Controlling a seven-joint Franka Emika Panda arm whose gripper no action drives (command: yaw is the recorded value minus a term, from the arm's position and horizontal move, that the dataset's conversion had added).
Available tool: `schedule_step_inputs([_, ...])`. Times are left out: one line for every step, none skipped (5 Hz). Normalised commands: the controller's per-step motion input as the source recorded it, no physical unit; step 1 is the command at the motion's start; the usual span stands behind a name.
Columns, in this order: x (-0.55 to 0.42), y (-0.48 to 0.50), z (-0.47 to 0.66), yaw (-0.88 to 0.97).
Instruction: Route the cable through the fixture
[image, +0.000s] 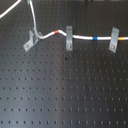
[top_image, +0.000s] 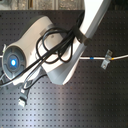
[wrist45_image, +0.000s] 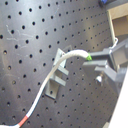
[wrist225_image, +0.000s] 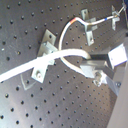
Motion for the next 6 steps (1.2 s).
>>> schedule_step_inputs([-0.151,0.286,0.34,0.22])
schedule_step_inputs([-0.105,0.268,0.23,0.56])
schedule_step_inputs([-0.012,0.046,0.15,0.18])
schedule_step_inputs([-0.032,-0.187,0.04,-0.19])
schedule_step_inputs([-0.168,-0.331,0.06,-0.5])
schedule_step_inputs([-0.158,-0.334,0.08,-0.52])
